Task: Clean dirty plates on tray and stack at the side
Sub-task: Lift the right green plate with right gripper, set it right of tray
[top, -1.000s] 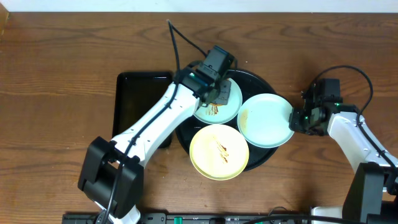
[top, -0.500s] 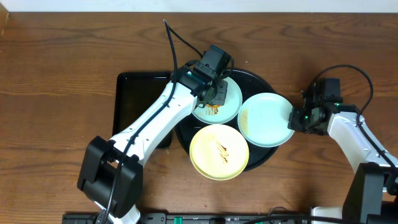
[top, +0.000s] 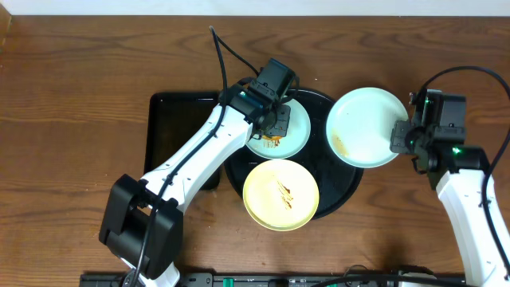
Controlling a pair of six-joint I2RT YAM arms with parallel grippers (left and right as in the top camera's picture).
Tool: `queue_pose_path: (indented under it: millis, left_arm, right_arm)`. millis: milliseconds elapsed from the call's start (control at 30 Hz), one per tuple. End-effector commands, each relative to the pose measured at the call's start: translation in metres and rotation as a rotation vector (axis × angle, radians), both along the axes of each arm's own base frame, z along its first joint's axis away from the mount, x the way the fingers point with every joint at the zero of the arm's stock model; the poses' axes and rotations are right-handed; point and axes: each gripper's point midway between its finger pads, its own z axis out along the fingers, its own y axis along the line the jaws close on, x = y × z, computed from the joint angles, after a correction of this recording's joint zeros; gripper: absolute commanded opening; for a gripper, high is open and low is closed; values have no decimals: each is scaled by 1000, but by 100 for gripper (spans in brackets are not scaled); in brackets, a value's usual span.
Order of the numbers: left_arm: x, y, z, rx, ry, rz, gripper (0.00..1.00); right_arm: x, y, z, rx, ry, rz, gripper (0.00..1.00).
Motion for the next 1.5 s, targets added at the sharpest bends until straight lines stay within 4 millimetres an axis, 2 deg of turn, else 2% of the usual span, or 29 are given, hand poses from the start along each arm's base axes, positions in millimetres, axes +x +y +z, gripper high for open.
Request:
queue_pose_path:
  millis: [0,67,167,500,633,1000,1133,1167,1233,1267,1467]
  left_arm:
    - [4,4,11,-2,-29,4,8]
    - [5,5,11,-2,-29,9,8]
    - [7,8,11,-2,-29,17,8]
    - [10,13,11,-2,-29,30,8]
    - [10,13,11,-2,-29,30,8]
    - [10,13,11,-2,-29,30,8]
    - [10,13,11,-2,-29,31,8]
    - [10,13,11,-2,-29,30,8]
    - [10,13,11,-2,-29,30,8]
    - [10,13,11,-2,-29,30,8]
    - [10,13,11,-2,-28,30,8]
  right_arm:
    - [1,-18,18,-219,-27,-35,1]
    - [4,-14,25,-276,-48,-37,1]
    - [8,3,33,-341,-81,-8,1]
    - [0,46,82,-688,-236,-13,1]
    - [-2,53,97,-744,-294,-42,1]
    - [2,61,93,-705,-299,-6,1]
    - [-1,50,95,-719,-298,-62,1]
    - [0,51,94,-676,-317,-84,1]
    - [5,64,85,-614,-302,-6,1]
    - [5,64,82,-613,-293,-3,1]
    - [4,35,80,-571,-294,-145,1]
